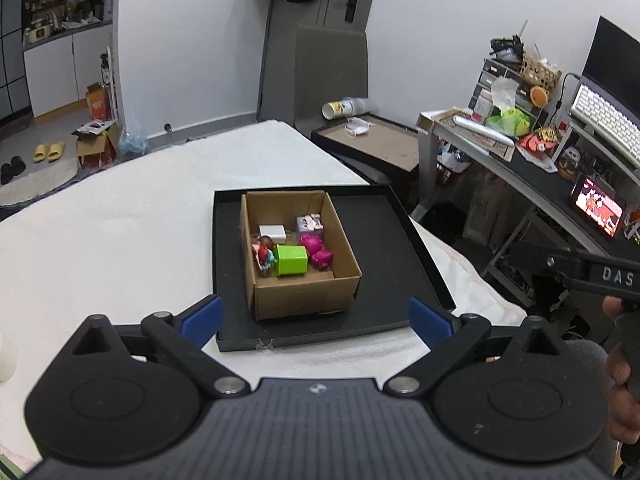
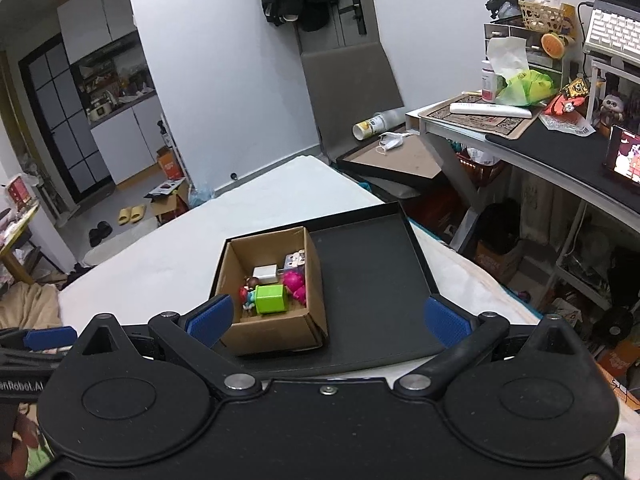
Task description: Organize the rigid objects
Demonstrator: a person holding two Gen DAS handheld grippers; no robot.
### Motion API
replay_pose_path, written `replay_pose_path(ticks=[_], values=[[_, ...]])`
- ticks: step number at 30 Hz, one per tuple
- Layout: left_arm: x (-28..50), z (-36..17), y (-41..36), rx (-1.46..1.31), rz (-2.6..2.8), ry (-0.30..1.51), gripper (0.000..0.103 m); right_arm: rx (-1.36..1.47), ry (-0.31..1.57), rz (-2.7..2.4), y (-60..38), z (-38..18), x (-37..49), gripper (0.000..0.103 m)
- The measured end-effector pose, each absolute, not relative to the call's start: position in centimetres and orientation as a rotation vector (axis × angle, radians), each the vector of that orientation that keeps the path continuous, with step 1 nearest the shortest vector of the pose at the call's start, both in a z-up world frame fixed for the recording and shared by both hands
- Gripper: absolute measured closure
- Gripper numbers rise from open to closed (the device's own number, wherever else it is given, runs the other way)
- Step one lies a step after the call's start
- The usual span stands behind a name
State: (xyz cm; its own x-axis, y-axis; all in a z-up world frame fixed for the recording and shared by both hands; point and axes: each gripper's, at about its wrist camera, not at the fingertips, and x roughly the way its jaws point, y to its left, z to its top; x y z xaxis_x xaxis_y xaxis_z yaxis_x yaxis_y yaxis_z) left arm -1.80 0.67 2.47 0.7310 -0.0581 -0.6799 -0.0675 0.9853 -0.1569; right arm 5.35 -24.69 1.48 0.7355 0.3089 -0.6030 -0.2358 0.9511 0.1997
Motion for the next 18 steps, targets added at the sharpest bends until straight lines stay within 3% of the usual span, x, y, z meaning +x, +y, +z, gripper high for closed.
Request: replay_pose_path(ticks=[18], values=[[-4.2,3.4,0.0,-0.174,0.029,0.732,0.002,0.067,0.654,0.360,-25.5,1.9,2.6,0.000]])
